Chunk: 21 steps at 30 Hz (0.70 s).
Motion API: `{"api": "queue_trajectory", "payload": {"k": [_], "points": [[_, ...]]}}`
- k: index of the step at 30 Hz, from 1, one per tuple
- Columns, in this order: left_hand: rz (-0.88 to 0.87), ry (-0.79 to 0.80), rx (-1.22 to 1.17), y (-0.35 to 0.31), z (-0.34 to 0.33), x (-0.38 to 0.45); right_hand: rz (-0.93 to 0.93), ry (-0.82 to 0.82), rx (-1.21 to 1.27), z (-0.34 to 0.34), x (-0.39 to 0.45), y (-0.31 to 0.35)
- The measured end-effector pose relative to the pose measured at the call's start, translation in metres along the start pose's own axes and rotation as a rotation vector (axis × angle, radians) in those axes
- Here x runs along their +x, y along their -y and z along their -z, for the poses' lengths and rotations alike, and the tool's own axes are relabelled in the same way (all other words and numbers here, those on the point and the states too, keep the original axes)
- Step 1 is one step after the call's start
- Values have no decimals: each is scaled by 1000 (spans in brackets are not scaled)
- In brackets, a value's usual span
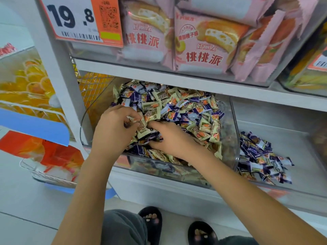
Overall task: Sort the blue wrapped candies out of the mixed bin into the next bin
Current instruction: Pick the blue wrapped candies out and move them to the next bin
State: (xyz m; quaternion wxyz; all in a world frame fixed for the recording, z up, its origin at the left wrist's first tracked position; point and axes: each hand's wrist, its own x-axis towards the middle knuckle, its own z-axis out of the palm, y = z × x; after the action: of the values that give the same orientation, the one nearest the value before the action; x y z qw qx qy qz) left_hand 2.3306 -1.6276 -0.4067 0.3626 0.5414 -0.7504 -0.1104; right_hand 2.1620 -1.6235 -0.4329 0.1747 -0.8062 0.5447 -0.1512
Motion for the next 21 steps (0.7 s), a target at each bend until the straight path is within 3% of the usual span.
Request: {"api": "queue_trajectory", "payload": {"k": [4,12,18,21], "points": [[5,-13,-40,-5,0,-1,-23,-30,164,2,1,-2],[-99,-33,-38,-24,-8,-3,-213,-261,480,38,-20,-14],[-139,46,-91,-40,-17,-7,-383,-428,625,63,-39,-28],[-160,87,-97,-43,-24,-8,-353,-588,675,73,-54,-33]]}}
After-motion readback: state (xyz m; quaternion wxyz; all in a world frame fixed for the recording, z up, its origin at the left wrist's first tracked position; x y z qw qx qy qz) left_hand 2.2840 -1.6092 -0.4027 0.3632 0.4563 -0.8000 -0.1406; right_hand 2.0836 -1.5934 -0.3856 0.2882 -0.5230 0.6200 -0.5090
